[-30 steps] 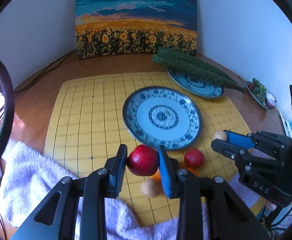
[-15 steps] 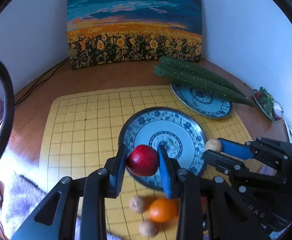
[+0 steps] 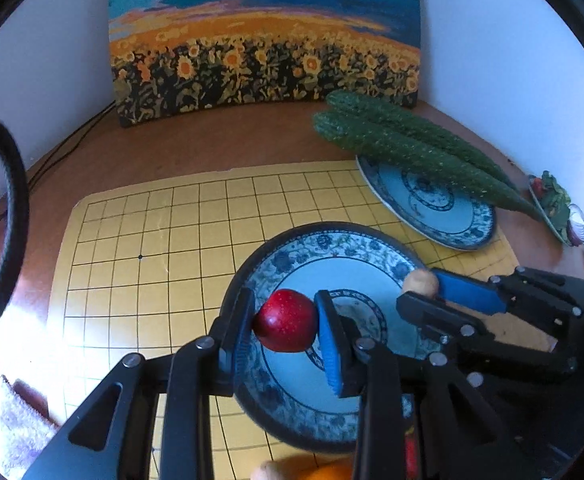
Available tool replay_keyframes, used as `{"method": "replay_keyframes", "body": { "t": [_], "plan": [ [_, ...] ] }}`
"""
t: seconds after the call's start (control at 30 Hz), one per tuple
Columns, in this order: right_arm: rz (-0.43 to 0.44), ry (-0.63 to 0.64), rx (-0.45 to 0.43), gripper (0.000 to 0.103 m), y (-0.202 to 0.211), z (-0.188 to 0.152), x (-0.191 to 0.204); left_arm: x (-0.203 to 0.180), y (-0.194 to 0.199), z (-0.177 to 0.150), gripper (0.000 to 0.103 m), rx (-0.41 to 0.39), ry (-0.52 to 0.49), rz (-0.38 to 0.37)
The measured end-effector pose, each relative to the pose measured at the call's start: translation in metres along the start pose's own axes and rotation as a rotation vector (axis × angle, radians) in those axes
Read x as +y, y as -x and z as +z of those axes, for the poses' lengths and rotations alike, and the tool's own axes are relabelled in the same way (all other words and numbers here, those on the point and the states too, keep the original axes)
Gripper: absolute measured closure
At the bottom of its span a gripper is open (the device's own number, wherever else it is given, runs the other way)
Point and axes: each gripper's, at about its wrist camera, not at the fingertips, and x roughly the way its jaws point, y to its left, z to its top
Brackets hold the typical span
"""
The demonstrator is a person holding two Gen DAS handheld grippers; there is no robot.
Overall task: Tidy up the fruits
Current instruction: 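Carry apple and kiwi onto the blue-and-white plate and open both tools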
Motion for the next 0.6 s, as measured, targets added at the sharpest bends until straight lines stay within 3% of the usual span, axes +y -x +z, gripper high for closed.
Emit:
{"method": "replay_keyframes", "body": {
  "t": [0.6],
  "plan": [
    [0.001,0.009,0.027,0.077,-0.016,0.004,0.004,-0.001,-0.010,0.002,0.071,0.012,-0.008,0.013]
  ]
}}
